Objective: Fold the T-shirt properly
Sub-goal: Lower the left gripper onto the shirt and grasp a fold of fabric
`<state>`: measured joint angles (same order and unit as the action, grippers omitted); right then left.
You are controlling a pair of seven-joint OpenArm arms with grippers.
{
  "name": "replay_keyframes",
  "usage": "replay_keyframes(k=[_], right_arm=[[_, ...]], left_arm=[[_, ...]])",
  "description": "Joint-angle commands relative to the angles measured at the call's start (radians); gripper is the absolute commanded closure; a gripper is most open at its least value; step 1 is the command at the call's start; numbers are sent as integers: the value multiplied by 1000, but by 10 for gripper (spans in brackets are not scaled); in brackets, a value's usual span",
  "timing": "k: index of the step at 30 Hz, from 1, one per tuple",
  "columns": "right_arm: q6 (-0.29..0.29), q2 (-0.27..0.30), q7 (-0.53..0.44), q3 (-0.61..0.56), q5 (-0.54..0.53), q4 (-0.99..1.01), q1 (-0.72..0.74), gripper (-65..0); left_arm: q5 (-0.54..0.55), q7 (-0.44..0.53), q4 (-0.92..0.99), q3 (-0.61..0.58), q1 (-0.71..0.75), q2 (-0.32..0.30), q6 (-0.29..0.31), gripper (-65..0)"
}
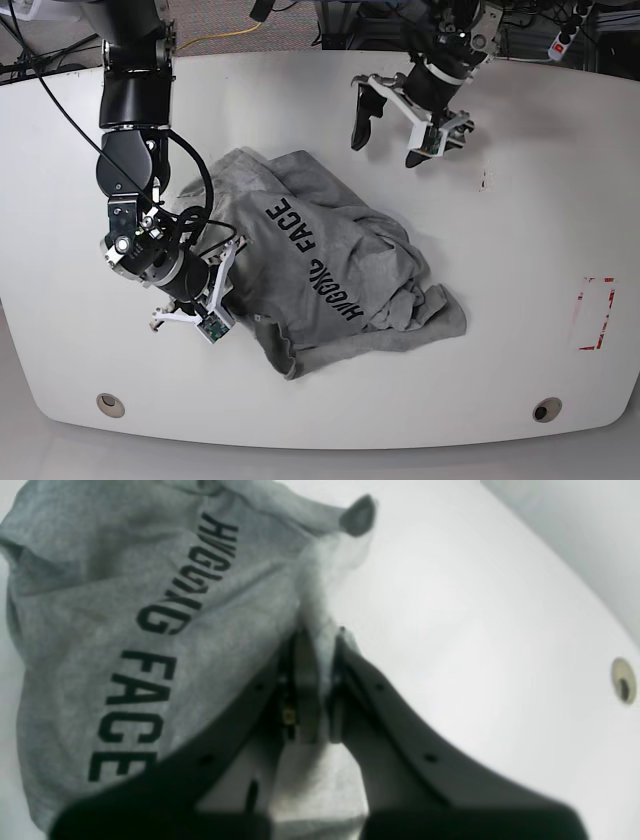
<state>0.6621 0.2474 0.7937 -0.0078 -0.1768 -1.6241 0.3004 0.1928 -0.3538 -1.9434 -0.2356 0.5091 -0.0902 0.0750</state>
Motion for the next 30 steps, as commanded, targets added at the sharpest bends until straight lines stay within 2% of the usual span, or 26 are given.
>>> replay_keyframes(k=[1,5,10,14,23,25,27,30], right_arm=[[-3,19,-12,6,-11,-31,27,0],[-3,46,-12,6,-11,-44,30,0],[-3,50,-12,16,-11,-51,33,0],[0,48,-10,52,-11,-51,35,0],[3,48,-10,53,-13,-52,35,0],[3,50,-9,53,-13,-66,35,0],[3,50,-7,53,-13,-81,35,0],[3,50,-7,55,-13,-97,33,0]], left_arm=[[1,-37,12,-6,-37,25,4,-486],[1,-89,114,-49,-131,54,4,-485],[1,-86,210,-137,-212,53,4,-485],[1,-86,272,-176,-254,59,1,-485],[1,-86,399,-278,-346,60,-11,-481],[1,-86,422,-301,-366,62,-45,-458],[4,-87,456,-345,-396,62,-86,-411],[6,-87,497,-391,-427,62,-114,-331]])
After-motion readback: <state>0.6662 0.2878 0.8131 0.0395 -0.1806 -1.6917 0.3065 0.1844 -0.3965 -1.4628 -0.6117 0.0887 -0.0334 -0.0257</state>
